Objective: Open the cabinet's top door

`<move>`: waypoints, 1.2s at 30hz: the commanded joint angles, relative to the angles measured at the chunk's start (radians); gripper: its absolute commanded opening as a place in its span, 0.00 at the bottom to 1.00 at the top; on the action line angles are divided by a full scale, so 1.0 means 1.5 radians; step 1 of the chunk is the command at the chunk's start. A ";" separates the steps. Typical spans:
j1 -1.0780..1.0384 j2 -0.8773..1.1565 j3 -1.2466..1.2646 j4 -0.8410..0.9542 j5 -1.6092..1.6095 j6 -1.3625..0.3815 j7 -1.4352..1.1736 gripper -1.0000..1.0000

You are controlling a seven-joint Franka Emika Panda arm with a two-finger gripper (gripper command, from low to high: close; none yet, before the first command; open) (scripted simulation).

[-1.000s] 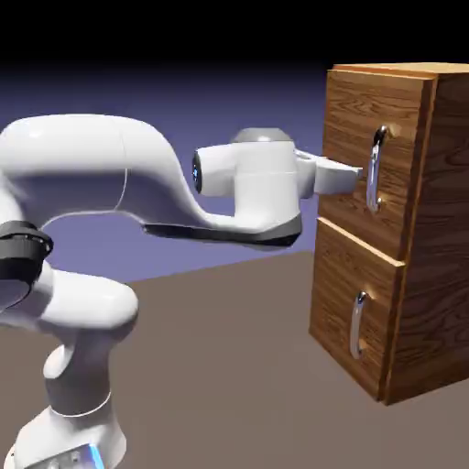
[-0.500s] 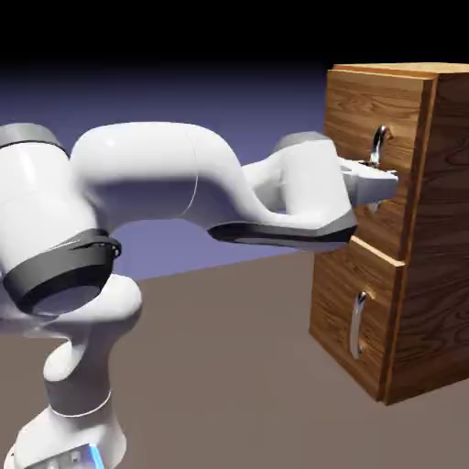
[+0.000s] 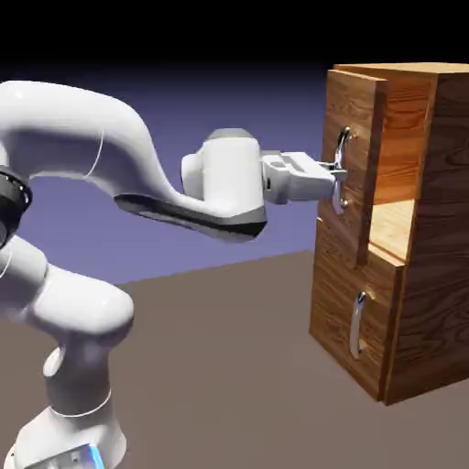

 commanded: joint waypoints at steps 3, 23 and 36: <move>-0.042 0.001 0.071 -0.024 0.064 -0.043 -0.005 0.00; -0.464 0.014 0.499 -0.037 0.302 0.048 0.057 0.00; -0.505 -0.002 0.746 -0.013 0.645 -0.202 -0.054 0.00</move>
